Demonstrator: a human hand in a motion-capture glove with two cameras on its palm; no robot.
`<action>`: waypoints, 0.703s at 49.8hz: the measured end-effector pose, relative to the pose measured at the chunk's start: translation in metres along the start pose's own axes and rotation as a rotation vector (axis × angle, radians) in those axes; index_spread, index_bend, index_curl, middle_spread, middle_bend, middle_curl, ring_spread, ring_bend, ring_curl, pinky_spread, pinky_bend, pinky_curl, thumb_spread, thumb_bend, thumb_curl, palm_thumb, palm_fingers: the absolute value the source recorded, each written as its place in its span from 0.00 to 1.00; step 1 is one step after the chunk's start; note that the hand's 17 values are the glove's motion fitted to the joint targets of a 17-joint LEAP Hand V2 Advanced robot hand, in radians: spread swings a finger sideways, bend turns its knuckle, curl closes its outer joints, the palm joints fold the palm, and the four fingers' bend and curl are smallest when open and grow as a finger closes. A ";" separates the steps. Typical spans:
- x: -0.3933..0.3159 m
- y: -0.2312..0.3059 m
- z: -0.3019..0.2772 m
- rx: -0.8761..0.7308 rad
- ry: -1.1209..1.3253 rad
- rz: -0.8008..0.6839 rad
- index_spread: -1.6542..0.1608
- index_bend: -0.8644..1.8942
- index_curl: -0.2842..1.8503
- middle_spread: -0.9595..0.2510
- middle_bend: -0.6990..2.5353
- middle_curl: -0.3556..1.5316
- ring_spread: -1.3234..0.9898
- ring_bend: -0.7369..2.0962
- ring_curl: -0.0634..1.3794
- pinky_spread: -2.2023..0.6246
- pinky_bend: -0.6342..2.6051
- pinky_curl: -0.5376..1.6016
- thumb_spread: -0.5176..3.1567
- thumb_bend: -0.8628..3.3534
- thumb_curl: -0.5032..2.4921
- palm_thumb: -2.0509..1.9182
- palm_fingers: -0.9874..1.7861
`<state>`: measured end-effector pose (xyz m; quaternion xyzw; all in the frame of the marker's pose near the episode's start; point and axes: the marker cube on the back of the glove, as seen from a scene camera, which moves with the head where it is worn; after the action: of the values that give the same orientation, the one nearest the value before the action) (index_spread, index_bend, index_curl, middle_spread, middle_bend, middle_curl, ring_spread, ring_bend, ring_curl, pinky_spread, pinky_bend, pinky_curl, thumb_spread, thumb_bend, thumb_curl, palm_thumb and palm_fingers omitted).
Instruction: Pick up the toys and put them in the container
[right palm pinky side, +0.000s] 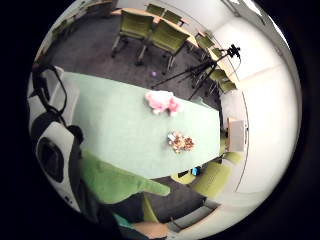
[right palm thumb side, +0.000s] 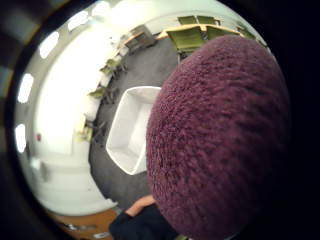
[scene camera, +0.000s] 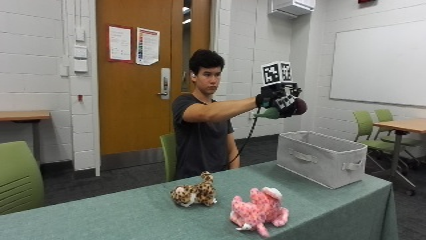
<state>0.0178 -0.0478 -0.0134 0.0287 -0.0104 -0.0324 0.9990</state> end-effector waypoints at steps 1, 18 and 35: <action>-0.010 -0.002 -0.002 0.000 -0.004 -0.011 0.74 0.46 0.45 0.48 0.50 0.54 0.39 0.67 0.42 0.60 0.44 0.45 0.32 0.24 0.45 0.66 0.79; -0.238 -0.039 0.008 -0.005 0.033 -0.320 0.73 0.43 0.50 0.48 0.50 0.55 0.39 0.68 0.42 0.60 0.45 0.45 0.30 0.24 0.49 0.66 0.77; -0.227 -0.070 0.046 -0.142 -0.026 -0.313 0.72 0.40 0.54 0.48 0.50 0.55 0.39 0.67 0.41 0.60 0.45 0.45 0.30 0.23 0.53 0.66 0.77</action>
<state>-0.2146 -0.1051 0.0244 -0.0409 -0.0166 -0.1885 0.9811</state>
